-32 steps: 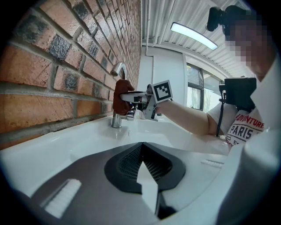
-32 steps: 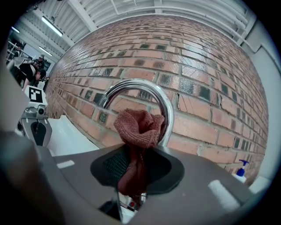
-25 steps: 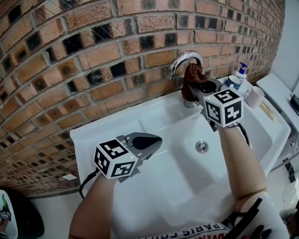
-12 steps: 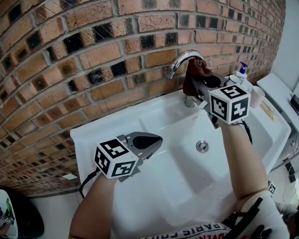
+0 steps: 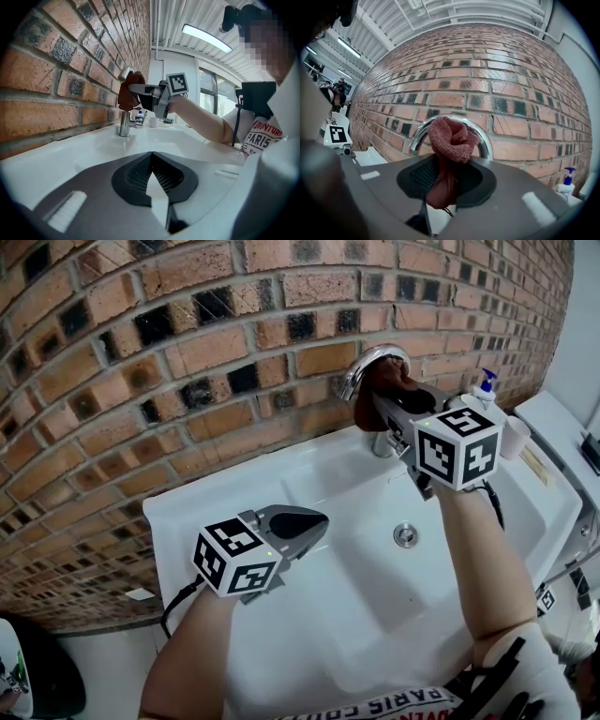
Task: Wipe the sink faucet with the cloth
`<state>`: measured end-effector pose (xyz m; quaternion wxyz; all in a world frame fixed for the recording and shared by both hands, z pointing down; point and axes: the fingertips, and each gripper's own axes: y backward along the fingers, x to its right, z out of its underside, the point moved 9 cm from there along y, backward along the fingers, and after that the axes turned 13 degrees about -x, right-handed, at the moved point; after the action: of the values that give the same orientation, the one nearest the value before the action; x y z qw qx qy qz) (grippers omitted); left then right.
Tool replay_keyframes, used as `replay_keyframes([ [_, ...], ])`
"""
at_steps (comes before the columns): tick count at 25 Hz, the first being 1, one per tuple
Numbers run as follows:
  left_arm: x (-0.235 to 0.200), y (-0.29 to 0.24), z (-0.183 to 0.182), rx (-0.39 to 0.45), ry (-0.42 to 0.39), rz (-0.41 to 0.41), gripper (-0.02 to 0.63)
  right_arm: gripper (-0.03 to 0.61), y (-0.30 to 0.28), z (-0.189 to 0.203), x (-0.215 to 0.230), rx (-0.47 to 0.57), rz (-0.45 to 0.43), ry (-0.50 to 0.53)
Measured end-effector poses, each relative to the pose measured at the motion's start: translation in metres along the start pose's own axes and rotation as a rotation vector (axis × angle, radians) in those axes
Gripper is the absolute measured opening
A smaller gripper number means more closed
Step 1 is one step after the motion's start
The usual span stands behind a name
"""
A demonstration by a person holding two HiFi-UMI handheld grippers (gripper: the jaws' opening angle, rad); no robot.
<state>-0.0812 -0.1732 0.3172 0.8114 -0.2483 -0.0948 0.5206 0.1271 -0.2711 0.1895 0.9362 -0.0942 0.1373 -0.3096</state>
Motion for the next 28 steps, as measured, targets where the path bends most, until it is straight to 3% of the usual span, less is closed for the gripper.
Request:
replay_keyframes([
  [8,-0.001,0.000,0.000,-0.001,-0.001,0.001,0.006,0.097,-0.002,-0.003,-0.021,0.012,-0.031,0.035],
  [28,-0.001,0.000,0.000,-0.001,0.000,0.002,0.006,0.097,-0.005,0.006,-0.041,-0.019,0.003,0.183],
])
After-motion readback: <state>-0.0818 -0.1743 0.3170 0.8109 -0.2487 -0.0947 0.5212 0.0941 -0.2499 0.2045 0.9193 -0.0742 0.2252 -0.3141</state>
